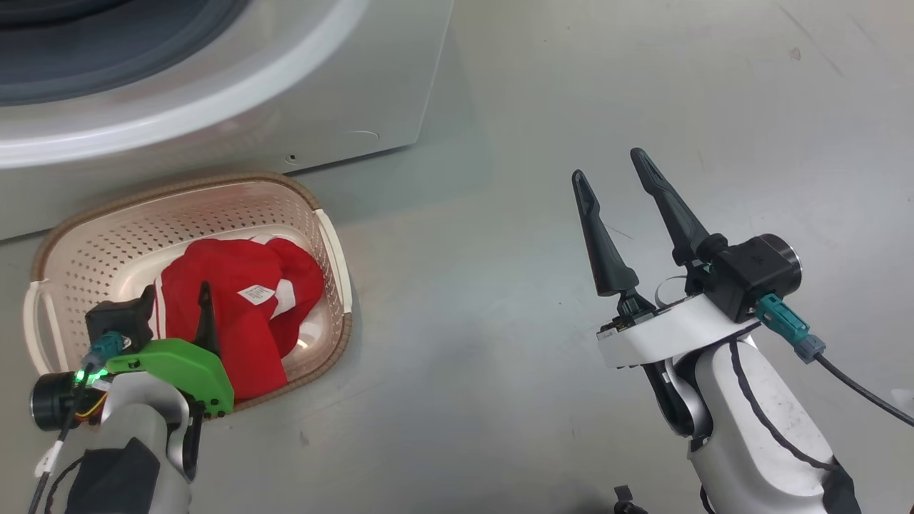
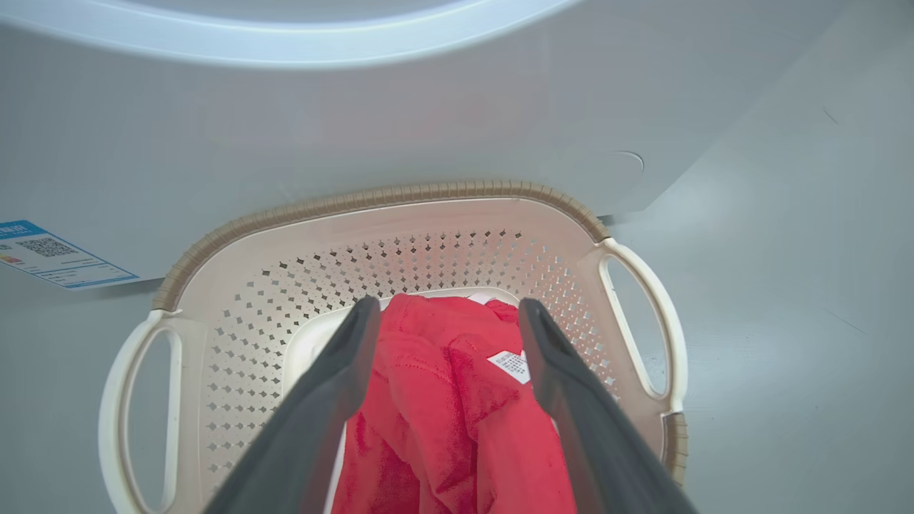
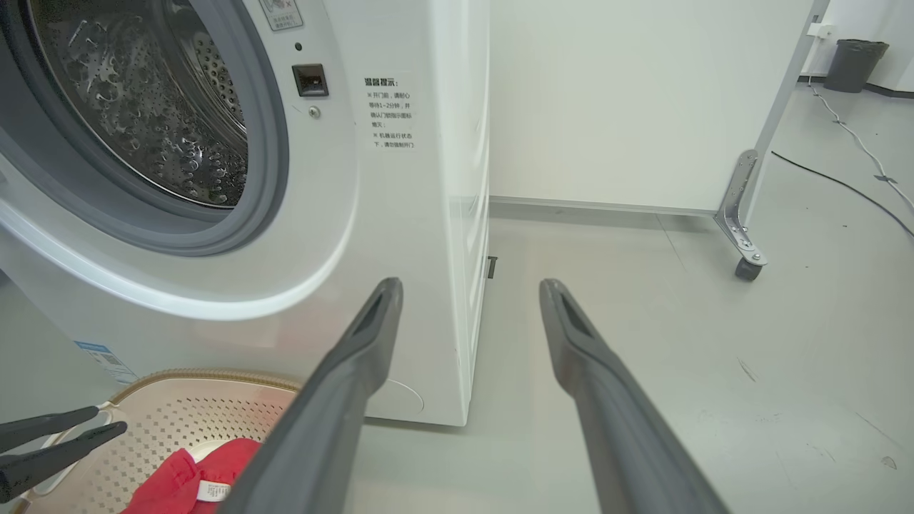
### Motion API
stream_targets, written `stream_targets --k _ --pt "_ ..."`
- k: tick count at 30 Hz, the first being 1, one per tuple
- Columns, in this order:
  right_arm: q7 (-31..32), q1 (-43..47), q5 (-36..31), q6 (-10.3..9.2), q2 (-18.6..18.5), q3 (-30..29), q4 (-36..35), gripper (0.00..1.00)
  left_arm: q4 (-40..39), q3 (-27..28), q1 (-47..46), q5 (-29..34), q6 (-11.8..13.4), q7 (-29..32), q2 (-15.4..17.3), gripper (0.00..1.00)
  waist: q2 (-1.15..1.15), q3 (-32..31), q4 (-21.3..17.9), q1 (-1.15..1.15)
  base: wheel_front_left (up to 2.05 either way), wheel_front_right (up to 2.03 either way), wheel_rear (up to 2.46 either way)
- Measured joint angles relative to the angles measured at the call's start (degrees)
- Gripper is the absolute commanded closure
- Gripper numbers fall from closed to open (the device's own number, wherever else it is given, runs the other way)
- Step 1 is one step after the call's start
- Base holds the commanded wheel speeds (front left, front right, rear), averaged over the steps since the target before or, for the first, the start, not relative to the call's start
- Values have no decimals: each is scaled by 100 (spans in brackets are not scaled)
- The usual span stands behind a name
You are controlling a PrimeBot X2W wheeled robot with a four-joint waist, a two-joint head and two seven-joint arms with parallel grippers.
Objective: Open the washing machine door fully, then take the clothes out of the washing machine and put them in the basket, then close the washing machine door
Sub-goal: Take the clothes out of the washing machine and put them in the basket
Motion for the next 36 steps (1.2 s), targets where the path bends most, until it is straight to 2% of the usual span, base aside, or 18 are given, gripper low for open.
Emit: stream_targets --k 8,20,29,36 --pt "0 243 -248 53 -8 -263 252 0 -311 -119 18 32 -53 -292 -132 0 0 -505 286 0 0 0 0" --pt "0 678 -308 52 -107 -656 461 0 -1377 -227 430 266 -89 -311 -204 0 0 -1360 796 0 0 0 0" --pt "0 1077 -323 56 -110 -757 624 0 -2314 -235 1053 516 52 -311 -199 0 0 -2005 1064 0 0 0 0" --pt "0 1328 -349 56 -109 -839 686 0 -2650 -264 1592 581 168 -311 -199 0 0 -2372 1170 0 0 0 0"
